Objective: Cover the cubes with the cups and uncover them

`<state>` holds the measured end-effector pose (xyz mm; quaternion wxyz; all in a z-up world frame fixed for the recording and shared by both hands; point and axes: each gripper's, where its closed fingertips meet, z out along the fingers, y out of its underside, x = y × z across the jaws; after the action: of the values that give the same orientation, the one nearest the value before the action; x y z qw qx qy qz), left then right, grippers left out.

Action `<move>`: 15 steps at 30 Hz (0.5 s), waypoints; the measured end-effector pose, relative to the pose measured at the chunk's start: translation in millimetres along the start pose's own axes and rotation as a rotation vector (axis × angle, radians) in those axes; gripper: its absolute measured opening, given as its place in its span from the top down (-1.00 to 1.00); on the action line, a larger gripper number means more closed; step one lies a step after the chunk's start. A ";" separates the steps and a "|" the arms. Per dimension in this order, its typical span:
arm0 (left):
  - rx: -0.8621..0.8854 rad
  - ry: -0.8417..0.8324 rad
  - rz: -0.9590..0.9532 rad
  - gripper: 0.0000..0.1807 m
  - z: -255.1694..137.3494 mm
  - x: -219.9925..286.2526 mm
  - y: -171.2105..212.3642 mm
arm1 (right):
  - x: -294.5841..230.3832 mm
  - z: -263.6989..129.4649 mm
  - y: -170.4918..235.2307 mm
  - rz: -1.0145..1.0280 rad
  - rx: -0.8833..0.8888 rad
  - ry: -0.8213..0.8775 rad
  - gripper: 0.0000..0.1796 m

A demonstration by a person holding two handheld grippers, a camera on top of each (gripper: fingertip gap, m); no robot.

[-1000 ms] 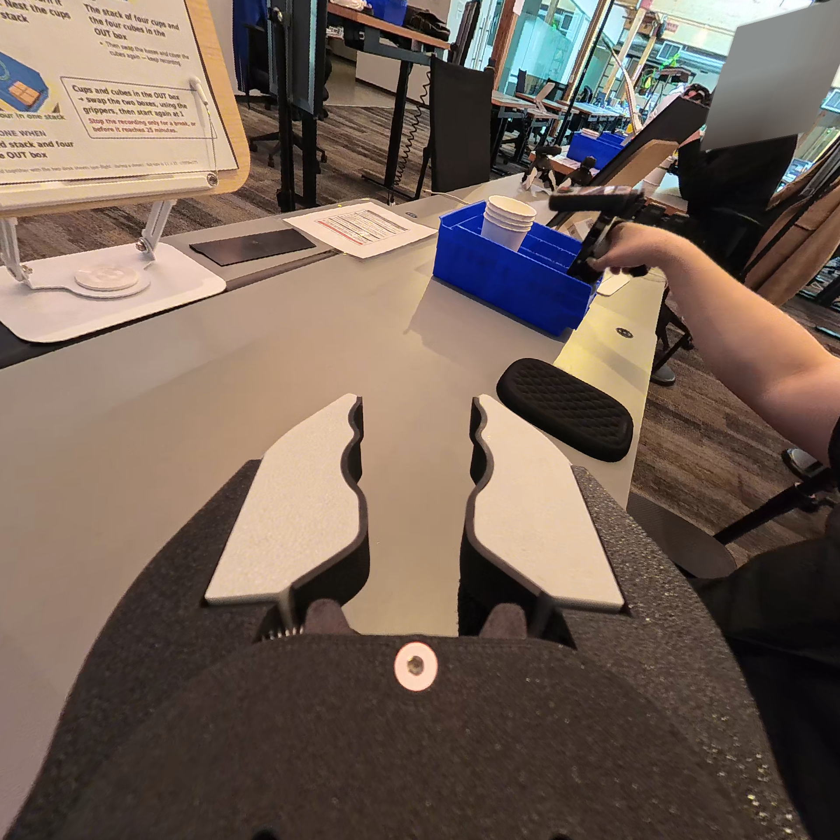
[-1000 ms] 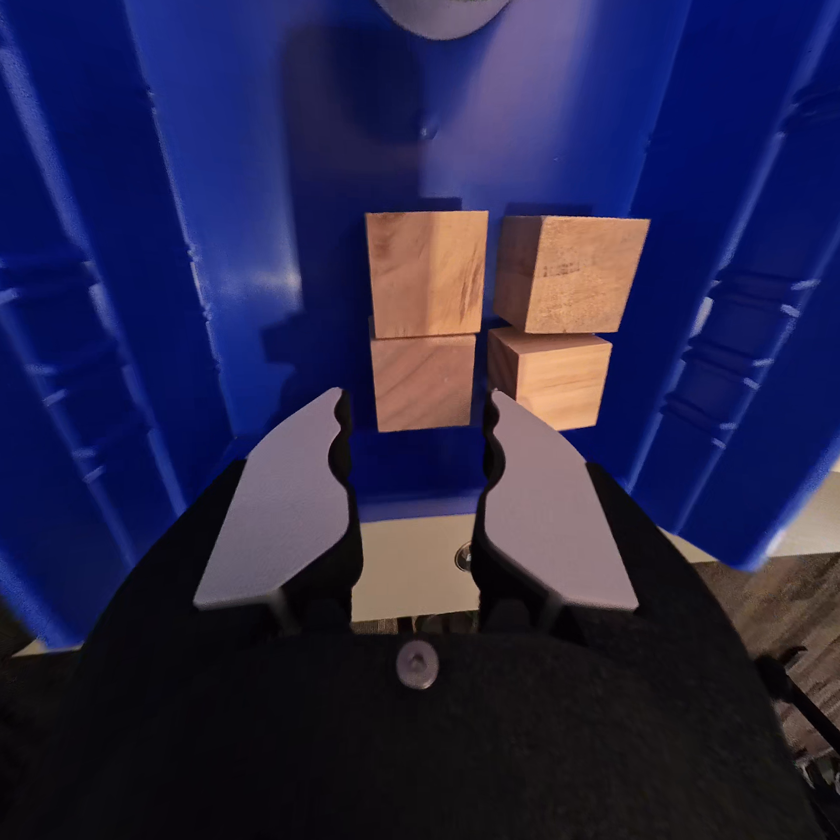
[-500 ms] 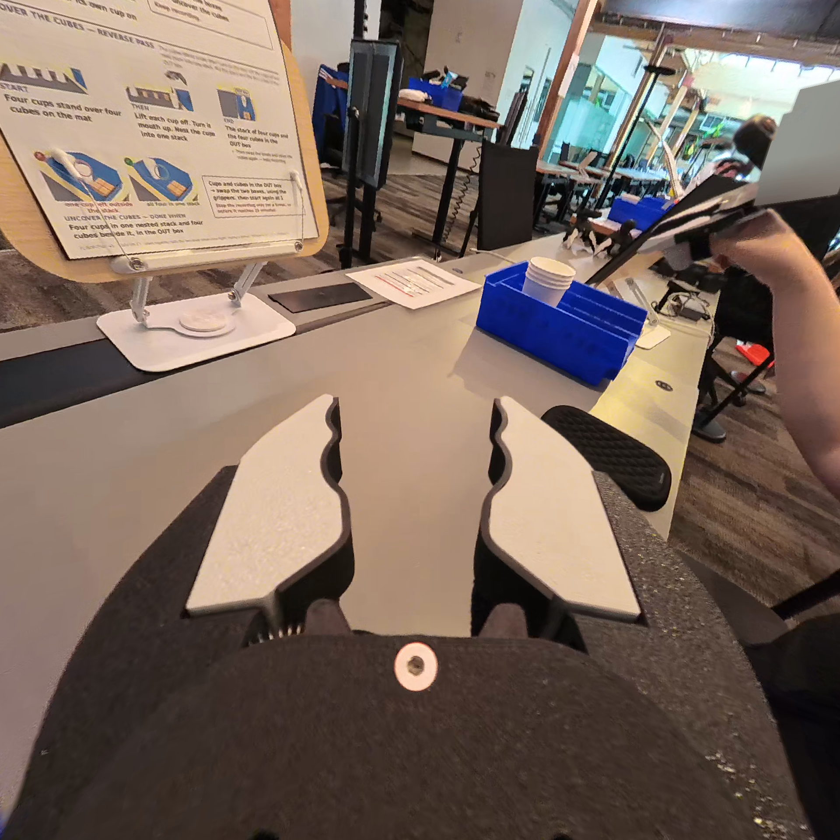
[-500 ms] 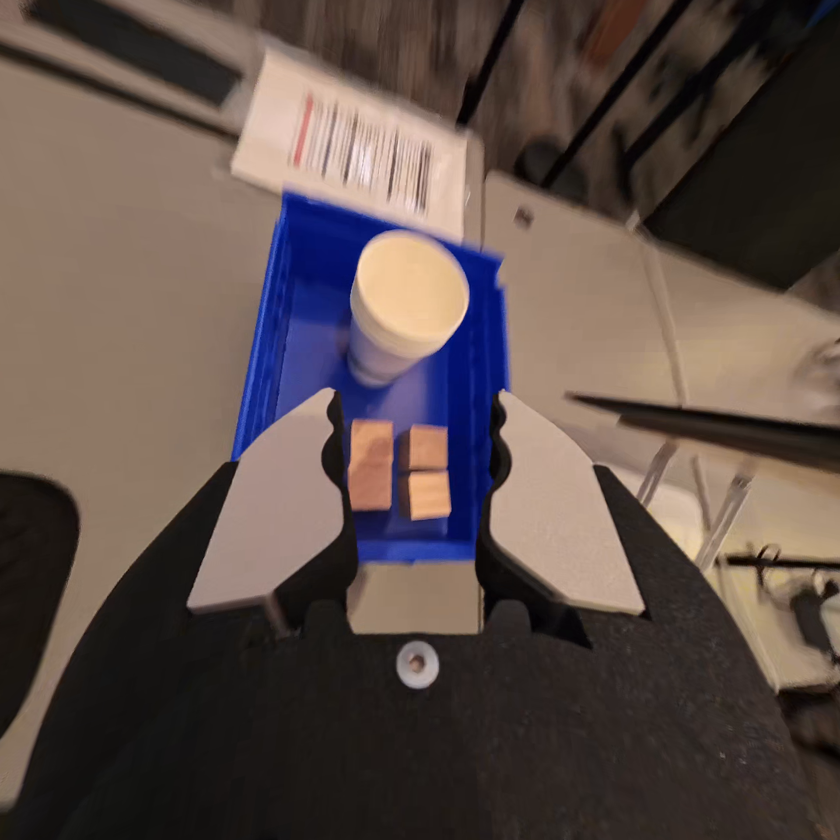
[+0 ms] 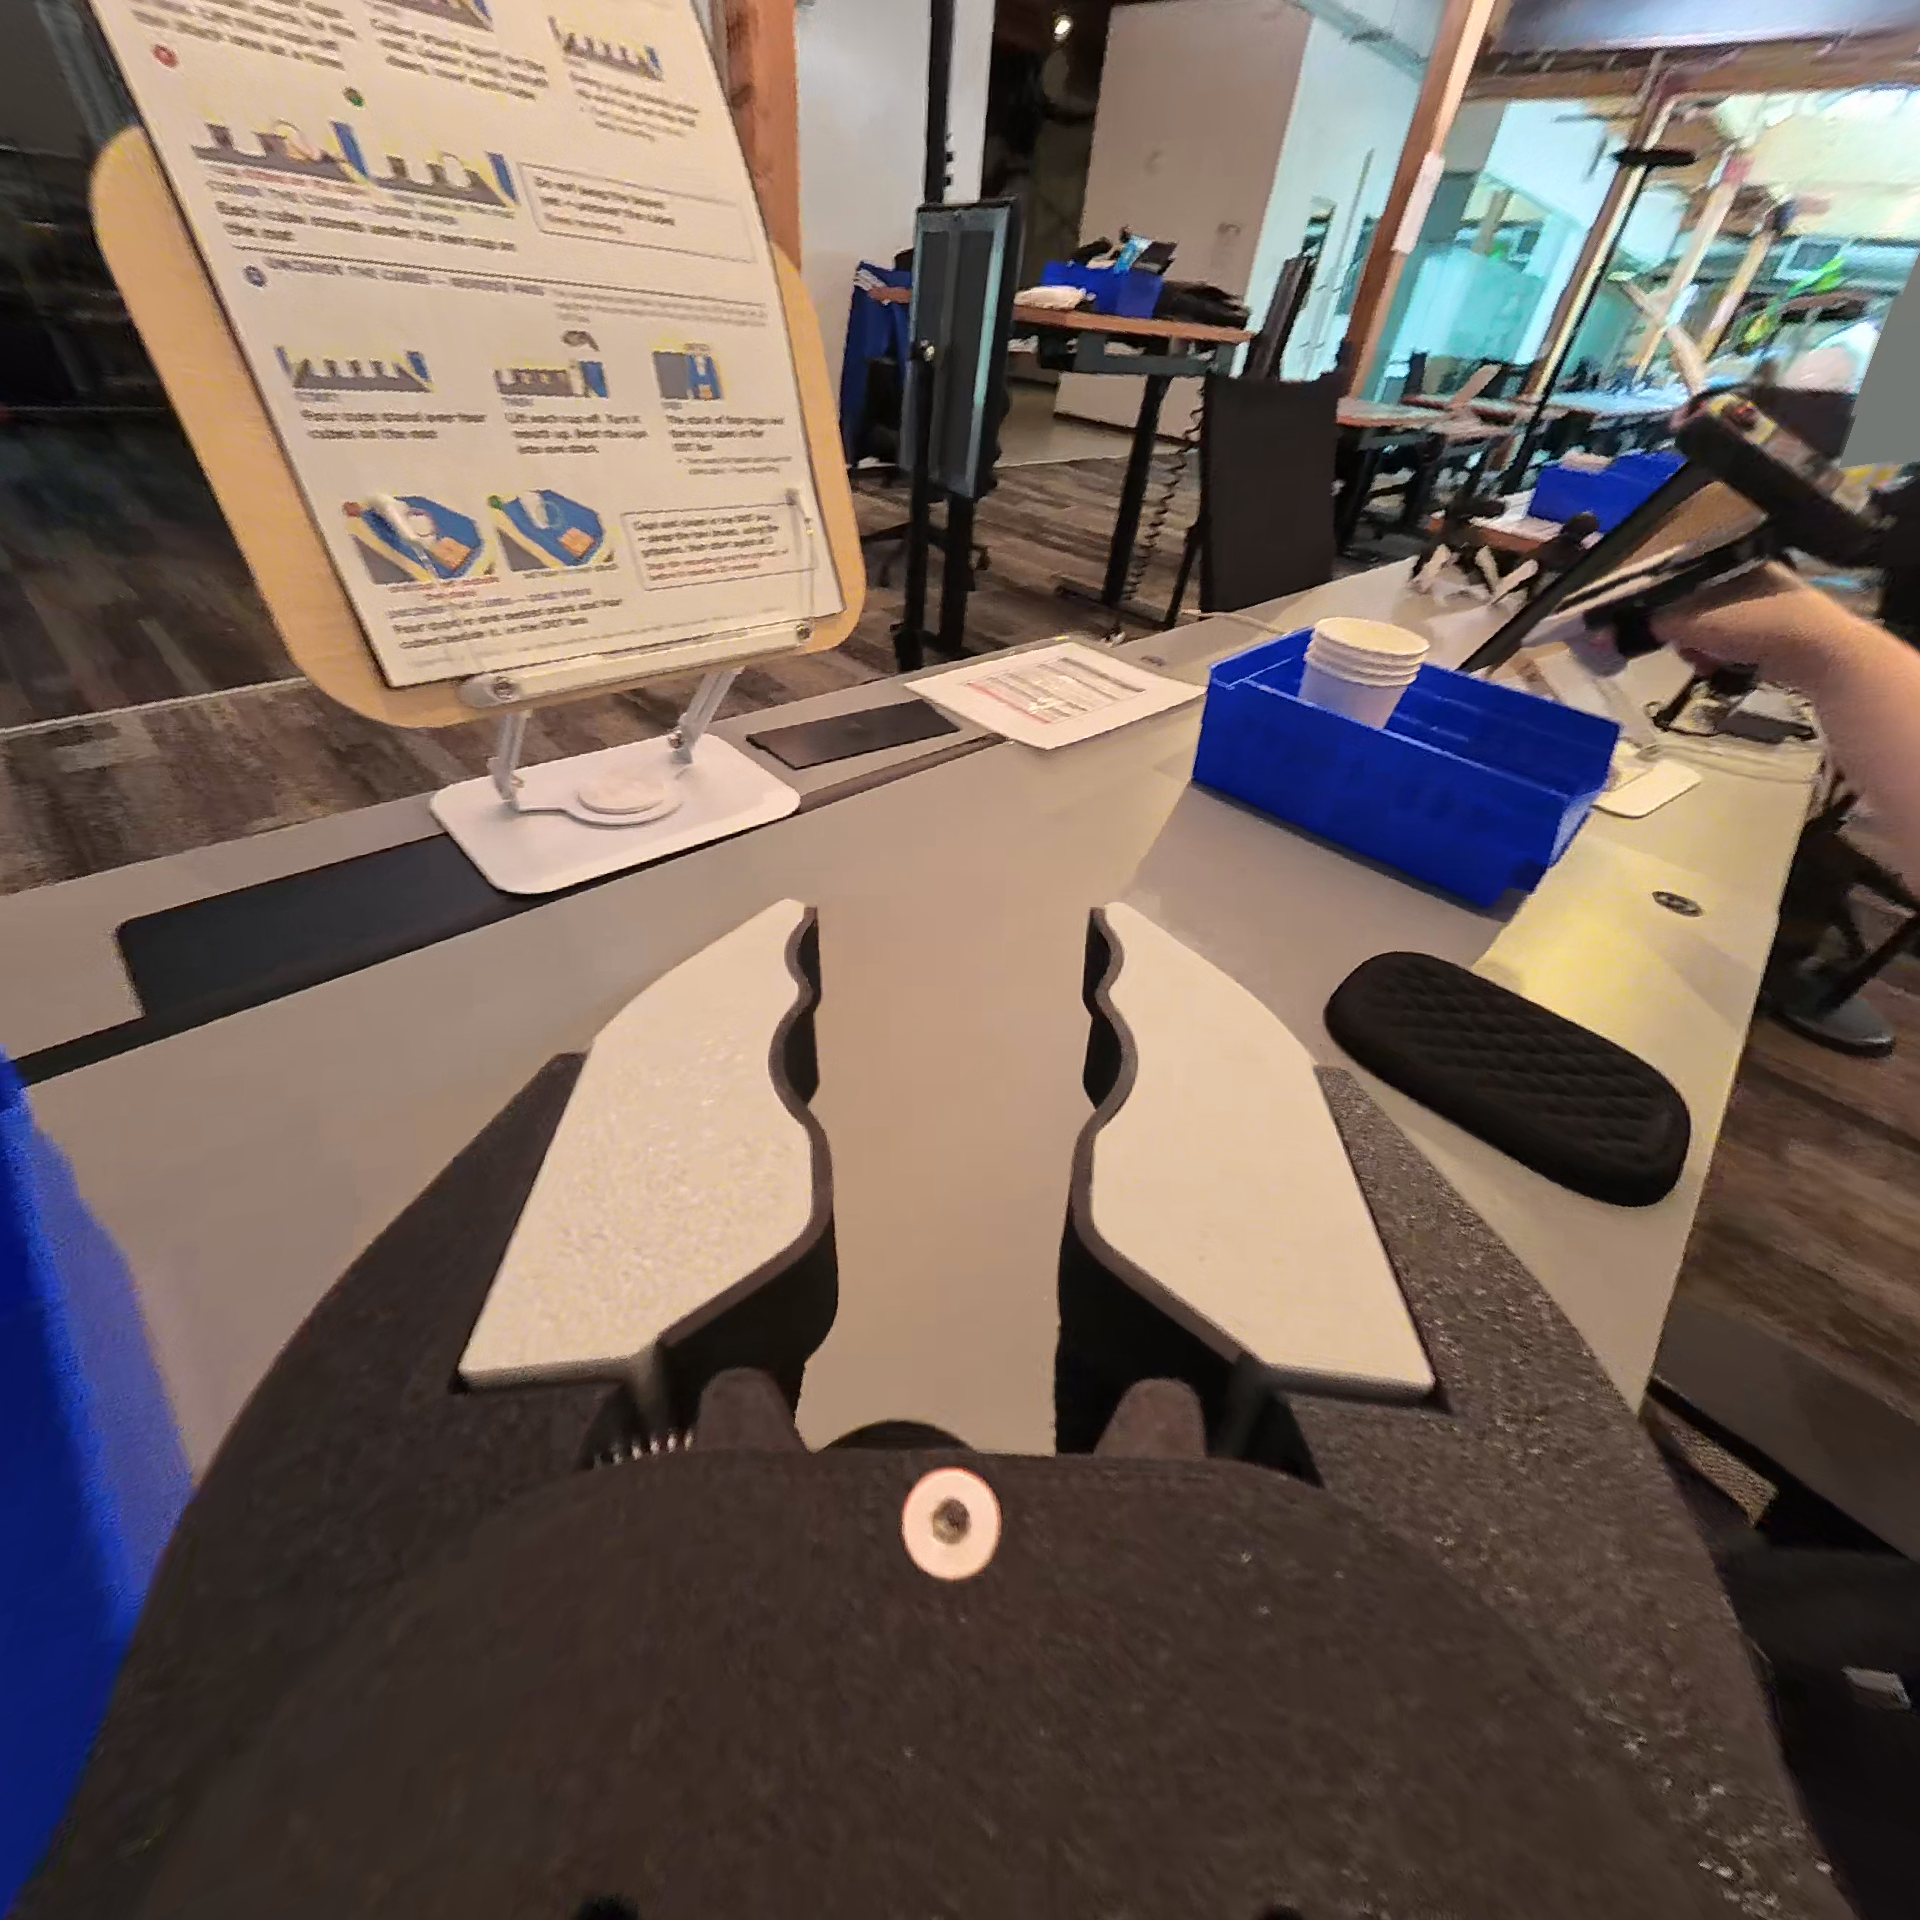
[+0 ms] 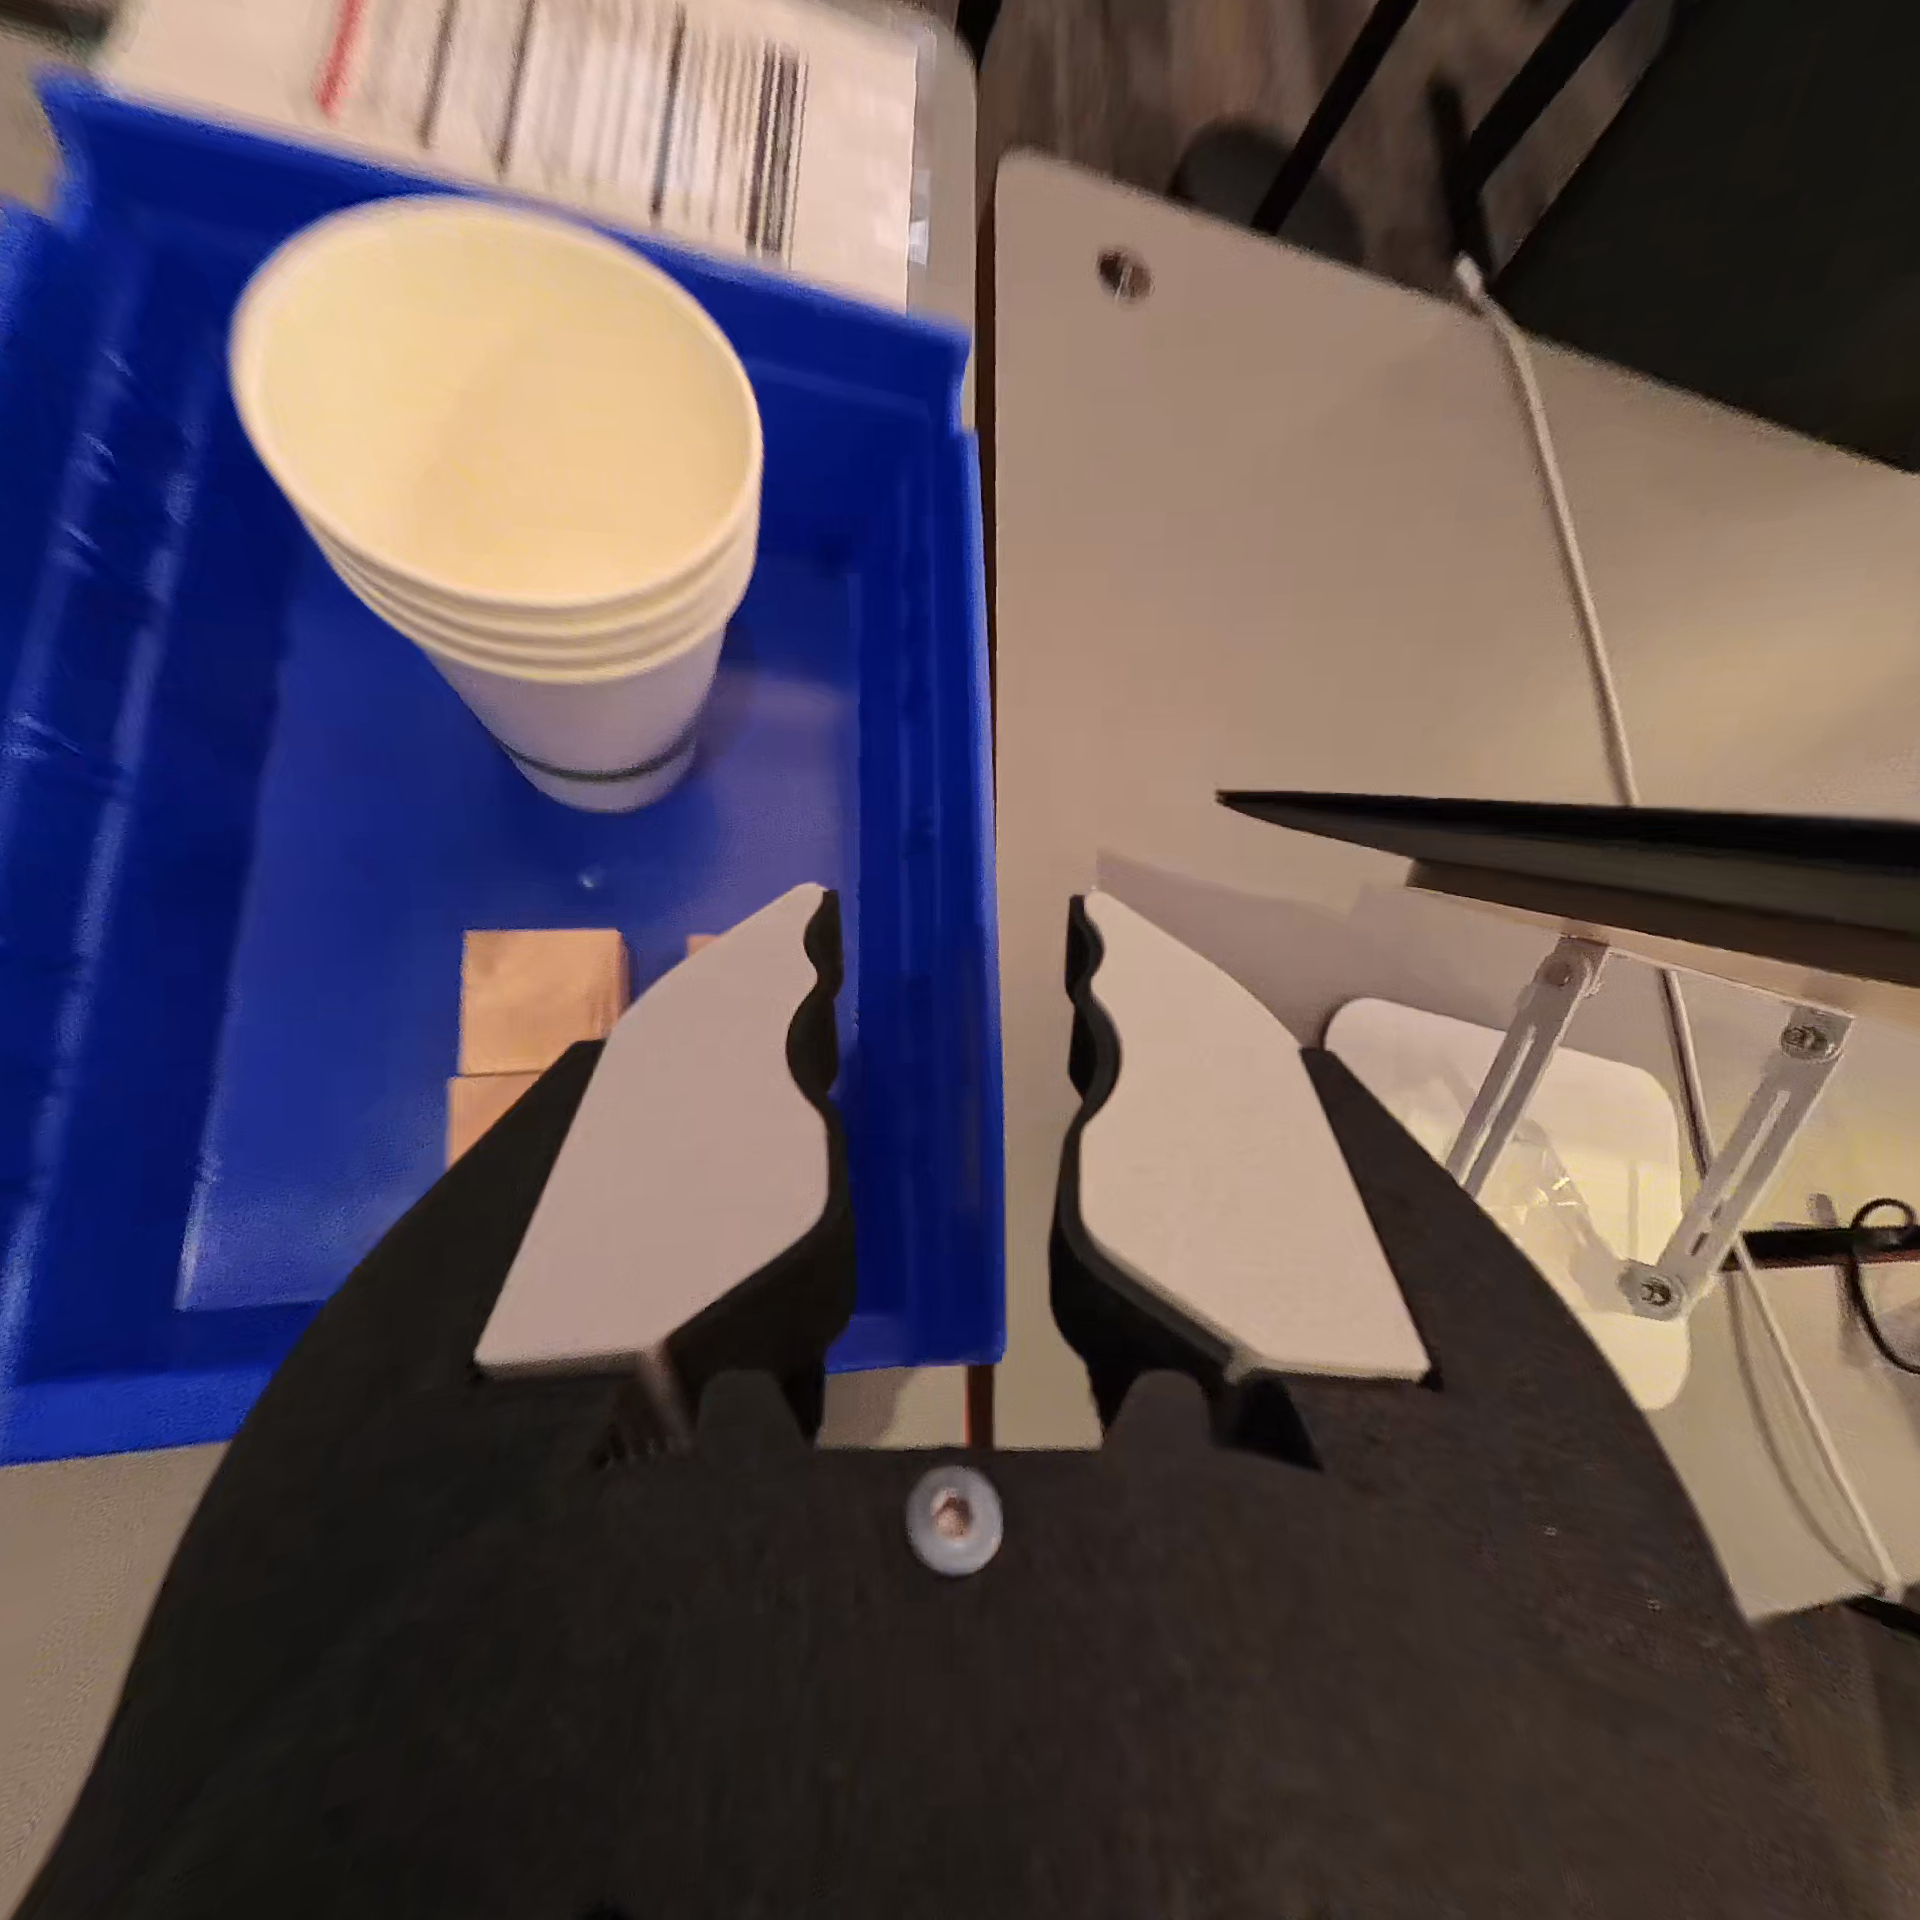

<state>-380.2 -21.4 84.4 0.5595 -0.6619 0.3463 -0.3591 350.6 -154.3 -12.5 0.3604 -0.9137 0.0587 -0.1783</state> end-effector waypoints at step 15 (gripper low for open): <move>-0.226 -0.415 0.019 0.40 -79.3 -70.0 19.8 | -14.7 92.7 51.0 0.078 -0.501 -0.268 0.85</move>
<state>-484.9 -2.9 67.8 0.5442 -0.7768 0.2681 -0.1692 372.2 -129.2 -114.0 0.1345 -0.9868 0.0878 -0.0216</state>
